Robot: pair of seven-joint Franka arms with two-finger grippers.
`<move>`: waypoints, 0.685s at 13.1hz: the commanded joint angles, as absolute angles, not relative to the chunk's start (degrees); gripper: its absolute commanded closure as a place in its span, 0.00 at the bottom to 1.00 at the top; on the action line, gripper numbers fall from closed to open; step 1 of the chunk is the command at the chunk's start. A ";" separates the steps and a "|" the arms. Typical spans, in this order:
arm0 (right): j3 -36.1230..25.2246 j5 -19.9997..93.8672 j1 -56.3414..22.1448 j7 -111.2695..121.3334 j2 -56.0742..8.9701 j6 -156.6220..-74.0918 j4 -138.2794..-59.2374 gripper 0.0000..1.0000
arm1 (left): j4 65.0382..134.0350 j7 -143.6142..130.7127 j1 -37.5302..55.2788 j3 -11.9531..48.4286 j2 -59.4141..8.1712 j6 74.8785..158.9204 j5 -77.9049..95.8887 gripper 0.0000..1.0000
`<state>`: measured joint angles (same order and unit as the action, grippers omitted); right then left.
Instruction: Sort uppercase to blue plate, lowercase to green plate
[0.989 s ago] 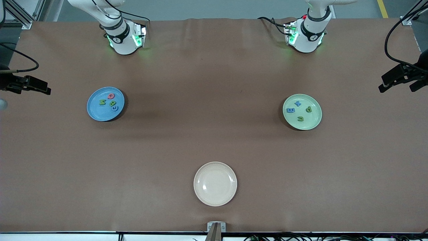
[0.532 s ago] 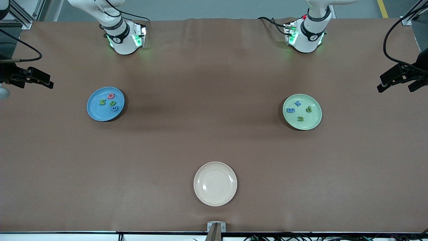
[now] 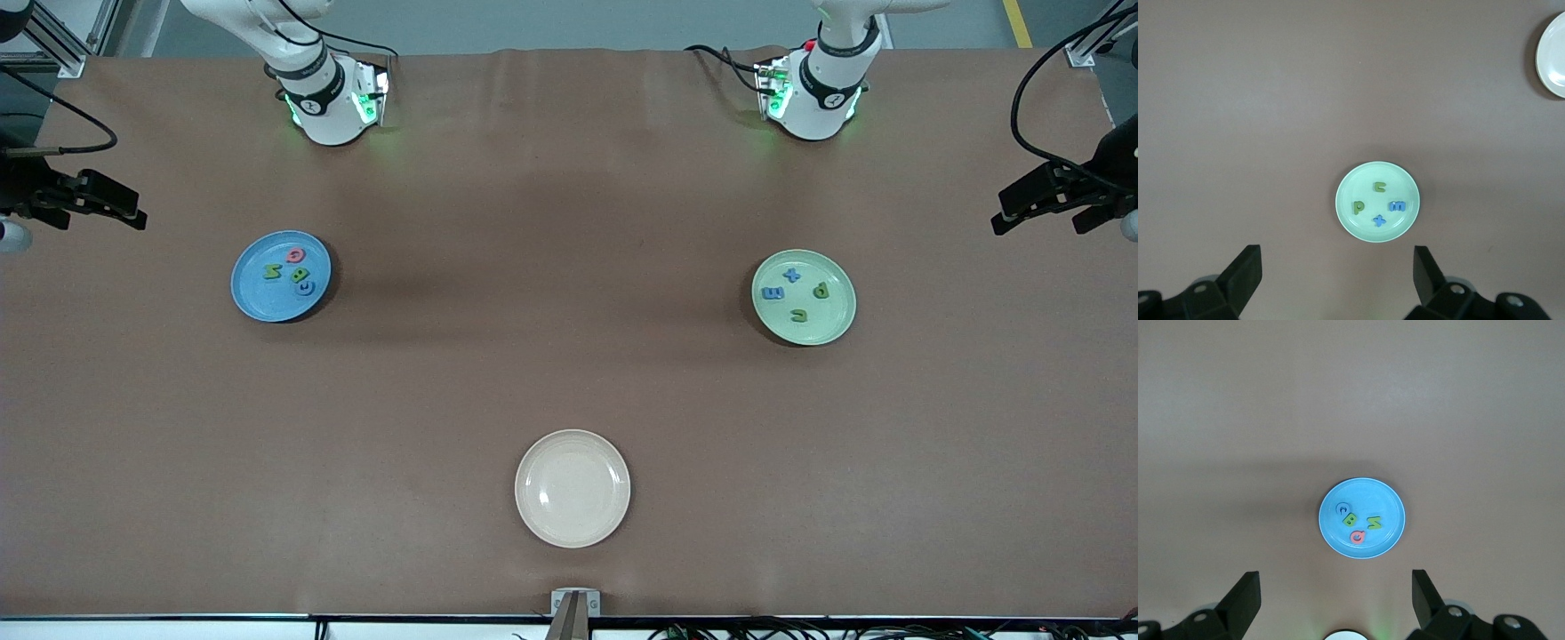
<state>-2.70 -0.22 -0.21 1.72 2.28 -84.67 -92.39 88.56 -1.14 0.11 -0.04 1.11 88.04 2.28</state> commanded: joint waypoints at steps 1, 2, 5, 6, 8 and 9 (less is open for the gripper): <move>-0.97 -0.09 1.67 2.37 4.92 -85.61 -95.01 0.00 | 88.51 -0.44 0.00 0.00 1.93 86.92 2.64 0.00; -0.97 -0.09 1.50 2.37 5.18 -85.69 -95.44 0.00 | 88.51 -0.44 0.00 0.00 1.93 86.92 2.64 0.00; -1.23 -0.09 1.14 2.37 8.07 -87.62 -98.77 0.00 | 88.51 -0.27 0.00 0.00 1.93 86.75 2.64 0.00; -1.32 -0.09 1.06 2.37 8.96 -88.24 -100.01 0.00 | 88.51 -0.26 0.00 0.00 1.93 86.84 2.64 0.00; -1.49 -0.09 0.79 2.37 9.32 -87.89 -100.02 0.00 | 88.51 -0.26 0.00 0.00 1.93 86.84 2.64 0.00; -1.58 -0.09 0.79 2.37 9.40 -87.72 -99.93 0.00 | 88.51 -0.26 0.00 -0.09 1.93 86.84 2.64 0.00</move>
